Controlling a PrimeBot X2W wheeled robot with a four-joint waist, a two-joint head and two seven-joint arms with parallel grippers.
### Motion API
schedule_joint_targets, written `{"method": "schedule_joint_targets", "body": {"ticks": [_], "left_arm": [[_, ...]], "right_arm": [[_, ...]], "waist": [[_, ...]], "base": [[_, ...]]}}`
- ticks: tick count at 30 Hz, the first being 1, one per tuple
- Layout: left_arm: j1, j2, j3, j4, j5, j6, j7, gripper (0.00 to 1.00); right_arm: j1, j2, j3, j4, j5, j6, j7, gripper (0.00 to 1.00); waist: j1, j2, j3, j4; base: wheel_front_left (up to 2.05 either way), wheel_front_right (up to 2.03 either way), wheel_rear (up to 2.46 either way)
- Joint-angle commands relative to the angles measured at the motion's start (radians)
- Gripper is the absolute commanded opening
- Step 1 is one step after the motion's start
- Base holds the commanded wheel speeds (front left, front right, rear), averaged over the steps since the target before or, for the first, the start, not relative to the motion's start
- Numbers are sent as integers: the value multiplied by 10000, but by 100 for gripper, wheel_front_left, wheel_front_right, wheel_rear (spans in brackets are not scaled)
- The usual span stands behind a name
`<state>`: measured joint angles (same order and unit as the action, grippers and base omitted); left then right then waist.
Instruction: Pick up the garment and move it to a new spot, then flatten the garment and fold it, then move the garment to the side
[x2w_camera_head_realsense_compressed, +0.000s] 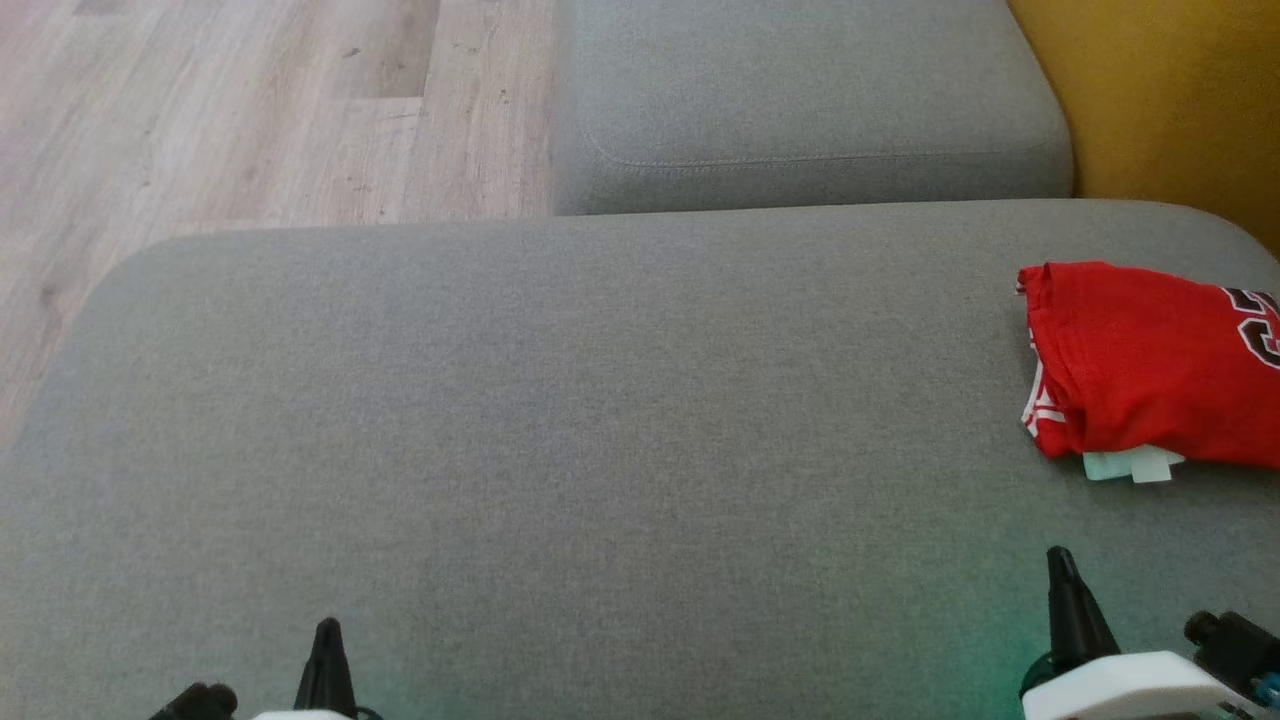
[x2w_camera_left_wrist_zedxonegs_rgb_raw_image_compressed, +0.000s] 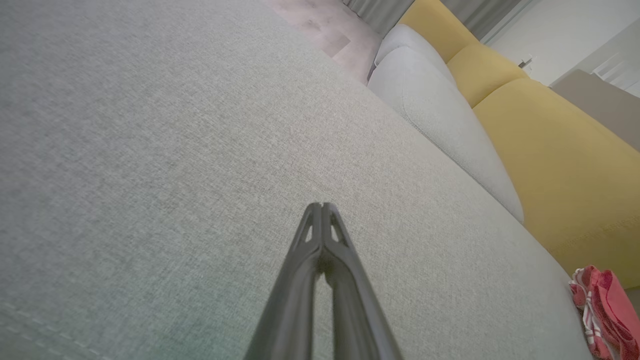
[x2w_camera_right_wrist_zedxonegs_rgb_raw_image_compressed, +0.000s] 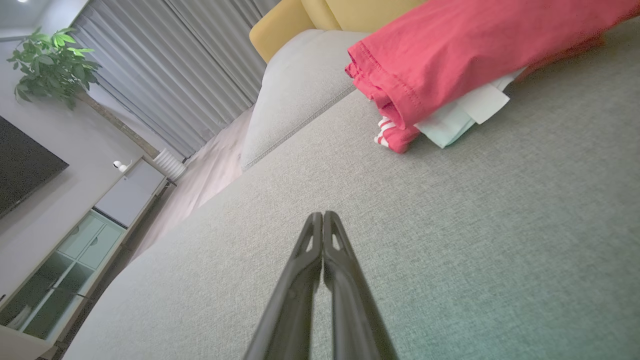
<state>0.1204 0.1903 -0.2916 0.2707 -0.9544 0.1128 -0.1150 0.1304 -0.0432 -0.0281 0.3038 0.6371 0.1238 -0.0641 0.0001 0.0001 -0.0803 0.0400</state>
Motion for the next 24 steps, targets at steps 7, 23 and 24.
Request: {"method": "schedule_joint_targets", "body": {"ticks": [7, 23, 24], "left_arm": [[-692, -96, 581, -291, -656, -286, 198, 0], [-1031, -366, 1312, -285, -1926, -746, 634, 0], [-1052, -383, 1358, -284, -2005, -775, 661, 0]], "right_arm": [[-762, -33, -63, -379, 982, 29, 160, 0], [-1109, -41, -233, -424, 2851, 38, 506, 0], [-1131, -41, -244, -427, 2968, 38, 527, 0]], "waist": [[0, -1, 73, -35], [-1, -1, 236, -113], [-1, -1, 246, -118]], "base": [[0, 0, 0], [0, 0, 0], [0, 0, 0]]}}
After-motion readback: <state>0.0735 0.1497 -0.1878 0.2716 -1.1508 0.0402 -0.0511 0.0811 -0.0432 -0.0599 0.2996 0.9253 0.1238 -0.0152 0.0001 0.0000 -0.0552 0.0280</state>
